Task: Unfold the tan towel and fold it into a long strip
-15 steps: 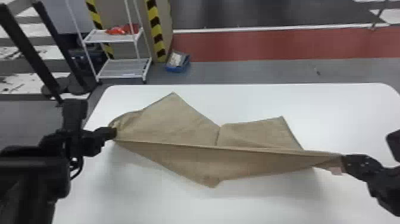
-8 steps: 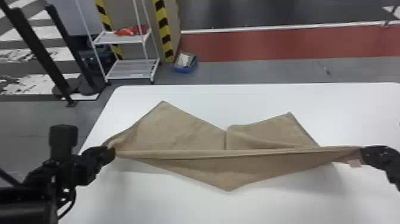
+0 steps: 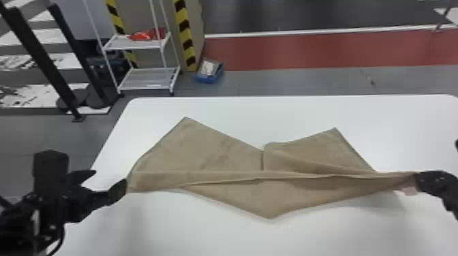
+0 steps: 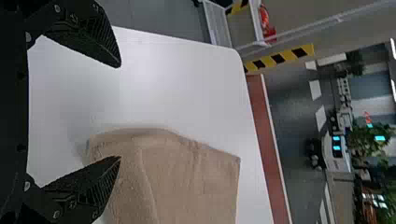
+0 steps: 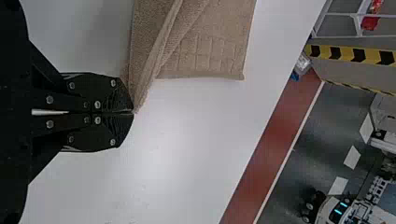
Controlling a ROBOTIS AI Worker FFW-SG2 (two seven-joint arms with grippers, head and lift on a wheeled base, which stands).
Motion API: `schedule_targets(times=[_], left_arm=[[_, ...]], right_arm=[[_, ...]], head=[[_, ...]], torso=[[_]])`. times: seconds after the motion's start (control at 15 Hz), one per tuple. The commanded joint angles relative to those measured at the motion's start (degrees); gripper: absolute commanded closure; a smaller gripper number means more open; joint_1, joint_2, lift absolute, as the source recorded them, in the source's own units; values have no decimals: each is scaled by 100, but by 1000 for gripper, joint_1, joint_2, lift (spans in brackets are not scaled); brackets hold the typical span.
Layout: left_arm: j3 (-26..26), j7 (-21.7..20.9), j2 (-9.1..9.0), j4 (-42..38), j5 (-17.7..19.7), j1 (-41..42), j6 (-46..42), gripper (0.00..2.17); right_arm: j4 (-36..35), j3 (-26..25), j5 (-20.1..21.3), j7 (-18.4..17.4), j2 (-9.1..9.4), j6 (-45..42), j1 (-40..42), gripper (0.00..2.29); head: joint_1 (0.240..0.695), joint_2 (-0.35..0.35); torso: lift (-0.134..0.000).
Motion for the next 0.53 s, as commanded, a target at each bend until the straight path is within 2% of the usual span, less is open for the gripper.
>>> schedule_targets(times=[0.0,0.07,0.2,0.33,0.47], left_arm=[[0,-453,32,-67,-359,323,-1287,144],[0,-735,50,-49,-526,323,-1569,147],[0,-1402,199,-40,-676,192,-1621,248],[-123,-2079,296,206,-1291,-134,-1621,265],[-307,-2642,533,636,-1730,-424,-1621,269]], right_arm=[[7,31,7,0,43,-4,-20,1180],[7,31,-2,0,78,13,-20,1180],[16,39,-11,0,105,-4,-11,1180],[-10,31,-11,0,131,-4,33,1180],[-45,4,-11,0,140,-4,95,1180]], head=[[695,111],[695,90],[695,71],[695,55],[695,43]], torso=[[-123],[-123],[-123],[-123],[-123]])
